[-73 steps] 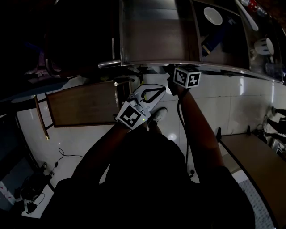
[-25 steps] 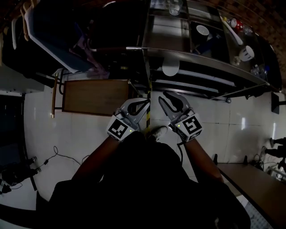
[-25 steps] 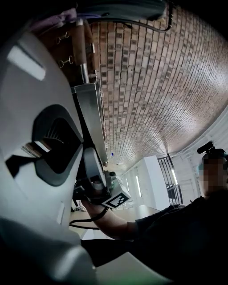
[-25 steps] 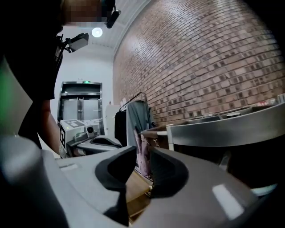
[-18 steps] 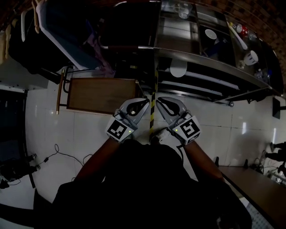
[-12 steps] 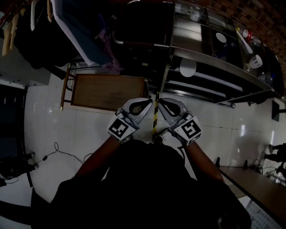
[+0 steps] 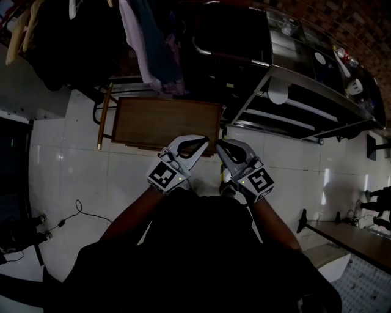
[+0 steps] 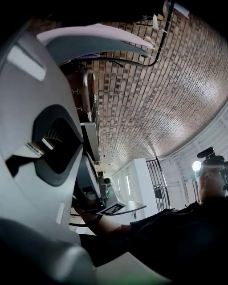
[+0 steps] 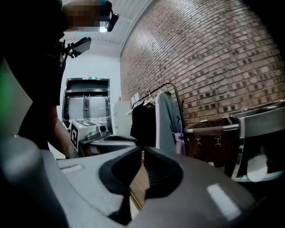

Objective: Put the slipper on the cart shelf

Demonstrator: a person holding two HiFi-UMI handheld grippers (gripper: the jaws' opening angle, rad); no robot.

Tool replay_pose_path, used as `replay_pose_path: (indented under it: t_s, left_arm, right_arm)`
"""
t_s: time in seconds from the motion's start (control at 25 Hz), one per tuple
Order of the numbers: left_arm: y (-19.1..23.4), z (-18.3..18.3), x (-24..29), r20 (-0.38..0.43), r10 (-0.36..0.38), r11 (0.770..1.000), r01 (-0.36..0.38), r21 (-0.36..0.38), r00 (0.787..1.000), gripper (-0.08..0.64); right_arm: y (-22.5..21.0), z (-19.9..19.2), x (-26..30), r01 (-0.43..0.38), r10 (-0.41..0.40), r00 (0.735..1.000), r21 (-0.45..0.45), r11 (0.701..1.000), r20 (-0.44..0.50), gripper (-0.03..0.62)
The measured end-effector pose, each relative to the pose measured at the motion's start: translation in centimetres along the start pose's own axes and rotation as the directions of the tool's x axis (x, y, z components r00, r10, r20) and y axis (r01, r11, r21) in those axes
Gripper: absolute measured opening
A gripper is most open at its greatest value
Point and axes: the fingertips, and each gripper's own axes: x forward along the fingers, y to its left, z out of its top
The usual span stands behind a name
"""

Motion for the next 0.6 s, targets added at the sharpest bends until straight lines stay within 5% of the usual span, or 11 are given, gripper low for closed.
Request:
replay_pose_path:
  t_s: [0.6]
  left_arm:
    - [3.2, 0.4, -5.8, 0.029, 0.007, 1.000, -0.007, 0.018, 1.000, 0.002]
  right_arm:
    - [4.4, 0.8, 5.4, 0.013, -0.012, 1.000, 0.008, 1.000, -0.004, 0.020]
